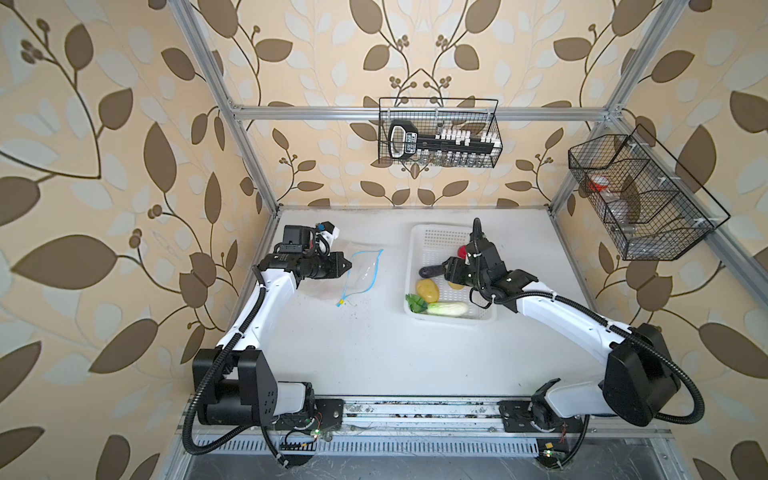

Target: Place the food in the zip-top bag and seal the zipper

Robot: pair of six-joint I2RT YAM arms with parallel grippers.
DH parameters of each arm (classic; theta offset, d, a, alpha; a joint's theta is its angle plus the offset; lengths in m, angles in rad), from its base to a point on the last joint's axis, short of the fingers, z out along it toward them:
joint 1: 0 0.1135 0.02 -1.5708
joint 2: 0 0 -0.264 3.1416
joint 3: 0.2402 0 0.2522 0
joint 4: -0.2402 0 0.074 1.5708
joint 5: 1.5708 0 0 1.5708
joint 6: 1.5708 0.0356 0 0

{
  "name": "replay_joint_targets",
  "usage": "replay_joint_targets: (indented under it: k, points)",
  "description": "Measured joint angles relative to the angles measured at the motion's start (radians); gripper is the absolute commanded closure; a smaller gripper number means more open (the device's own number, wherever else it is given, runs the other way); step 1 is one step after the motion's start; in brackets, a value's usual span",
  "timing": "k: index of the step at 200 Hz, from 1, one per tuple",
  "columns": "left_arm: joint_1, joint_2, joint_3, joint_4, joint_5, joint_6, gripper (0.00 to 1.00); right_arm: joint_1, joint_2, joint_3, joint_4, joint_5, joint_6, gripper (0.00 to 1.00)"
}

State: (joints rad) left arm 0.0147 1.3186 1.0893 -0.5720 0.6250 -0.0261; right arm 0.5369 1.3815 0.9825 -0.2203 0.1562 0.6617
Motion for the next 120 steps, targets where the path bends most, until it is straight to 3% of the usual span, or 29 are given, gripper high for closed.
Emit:
replay_joint_targets:
  k: [120]
  points:
    - [-0.003, -0.001, 0.019, -0.04, 0.077, -0.004, 1.0, 0.037, -0.065, -0.058, 0.135, -0.015, 0.01, 0.61]
